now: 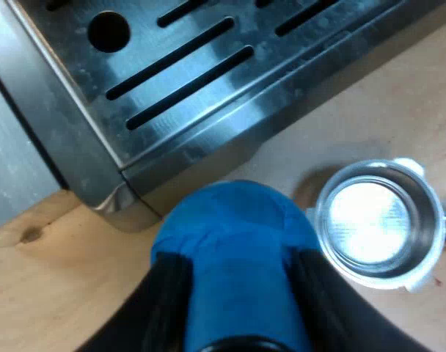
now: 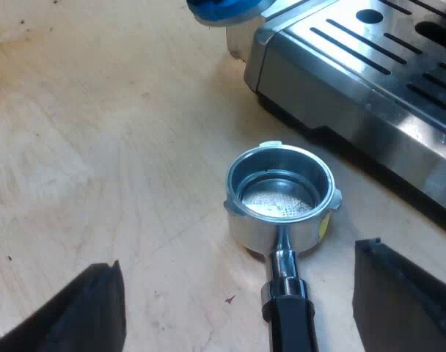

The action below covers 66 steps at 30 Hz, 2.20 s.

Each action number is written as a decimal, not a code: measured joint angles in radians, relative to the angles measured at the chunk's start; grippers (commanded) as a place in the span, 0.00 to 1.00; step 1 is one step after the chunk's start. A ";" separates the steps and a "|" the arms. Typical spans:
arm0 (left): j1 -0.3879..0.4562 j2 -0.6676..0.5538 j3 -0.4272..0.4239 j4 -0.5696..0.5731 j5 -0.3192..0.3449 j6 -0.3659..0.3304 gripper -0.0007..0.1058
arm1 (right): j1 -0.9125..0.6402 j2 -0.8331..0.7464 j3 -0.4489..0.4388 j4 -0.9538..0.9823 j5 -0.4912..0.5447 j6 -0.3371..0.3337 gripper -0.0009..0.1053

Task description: Grind coffee beans and then tamp

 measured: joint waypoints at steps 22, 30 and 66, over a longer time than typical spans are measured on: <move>0.008 0.205 0.076 -0.129 -0.009 0.000 0.01 | 0.000 0.000 0.000 -0.161 0.000 0.000 0.63; 0.008 0.287 0.076 -0.142 -0.009 0.000 0.01 | 0.000 0.000 0.000 -0.161 0.000 0.000 0.63; 0.008 0.332 0.076 -0.137 0.052 0.006 0.70 | 0.000 0.000 0.000 -0.161 -0.004 0.003 0.63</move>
